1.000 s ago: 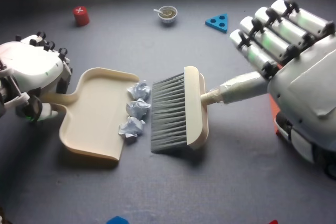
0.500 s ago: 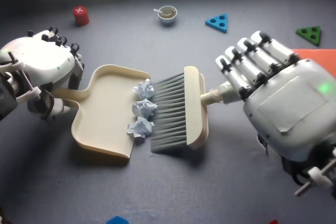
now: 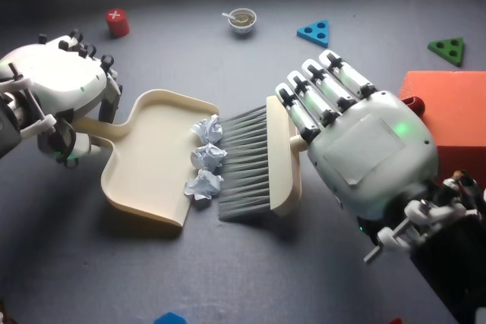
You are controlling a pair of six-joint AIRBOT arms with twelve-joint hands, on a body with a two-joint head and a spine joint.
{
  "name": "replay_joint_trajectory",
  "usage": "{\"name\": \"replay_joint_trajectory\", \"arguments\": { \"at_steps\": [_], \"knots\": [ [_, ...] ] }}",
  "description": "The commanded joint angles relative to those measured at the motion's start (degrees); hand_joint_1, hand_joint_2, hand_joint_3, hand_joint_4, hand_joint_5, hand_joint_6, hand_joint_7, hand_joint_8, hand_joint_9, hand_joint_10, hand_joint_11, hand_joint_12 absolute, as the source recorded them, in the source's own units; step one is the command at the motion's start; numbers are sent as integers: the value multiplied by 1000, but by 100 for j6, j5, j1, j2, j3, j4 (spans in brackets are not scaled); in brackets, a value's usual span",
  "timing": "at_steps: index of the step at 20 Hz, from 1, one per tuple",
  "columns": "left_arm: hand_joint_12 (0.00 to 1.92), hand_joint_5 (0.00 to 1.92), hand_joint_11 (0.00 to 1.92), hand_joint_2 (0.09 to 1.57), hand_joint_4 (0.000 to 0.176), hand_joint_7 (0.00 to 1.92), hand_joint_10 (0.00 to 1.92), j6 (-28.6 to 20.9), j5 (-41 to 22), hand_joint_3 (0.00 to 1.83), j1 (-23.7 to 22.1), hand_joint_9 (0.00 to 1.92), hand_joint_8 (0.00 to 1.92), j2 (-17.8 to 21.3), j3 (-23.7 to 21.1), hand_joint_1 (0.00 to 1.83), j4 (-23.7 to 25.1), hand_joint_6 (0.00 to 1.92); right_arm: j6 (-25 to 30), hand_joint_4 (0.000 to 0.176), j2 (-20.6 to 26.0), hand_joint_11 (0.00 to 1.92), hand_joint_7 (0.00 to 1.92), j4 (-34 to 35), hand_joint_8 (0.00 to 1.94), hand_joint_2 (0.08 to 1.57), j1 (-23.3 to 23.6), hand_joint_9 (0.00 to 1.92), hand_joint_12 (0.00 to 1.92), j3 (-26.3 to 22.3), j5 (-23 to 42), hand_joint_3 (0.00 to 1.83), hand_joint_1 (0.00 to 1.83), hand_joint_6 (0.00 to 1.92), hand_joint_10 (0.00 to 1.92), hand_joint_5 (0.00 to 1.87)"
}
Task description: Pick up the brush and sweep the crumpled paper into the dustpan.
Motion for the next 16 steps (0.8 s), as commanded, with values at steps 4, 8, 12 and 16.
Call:
{"name": "replay_joint_trajectory", "arguments": {
  "at_steps": [4,8,12,16],
  "knots": [
    [676,892,0,1164,16,358,0,19,-525,0,-124,282,0,38,49,1045,174,1119,-62,0,-170,256,229,-533,9,949,152,239,42,289,-534,0,1066,7,10,243],
    [751,924,0,1146,29,396,0,20,-551,1,-134,297,3,-17,69,1050,185,1071,-62,0,-314,257,213,-529,0,942,166,224,44,510,-524,0,1116,9,1,271],
    [695,931,0,1143,0,388,4,19,-622,1,-137,291,2,-88,81,1068,147,1057,-80,0,-428,271,265,-528,18,943,159,268,51,708,-525,1,1100,3,14,268],
    [627,865,0,1175,69,352,2,18,-660,3,-145,261,1,-125,78,1012,124,1161,-82,0,-577,284,274,-565,11,927,66,271,57,967,-524,0,1114,15,14,311]
  ]
}}
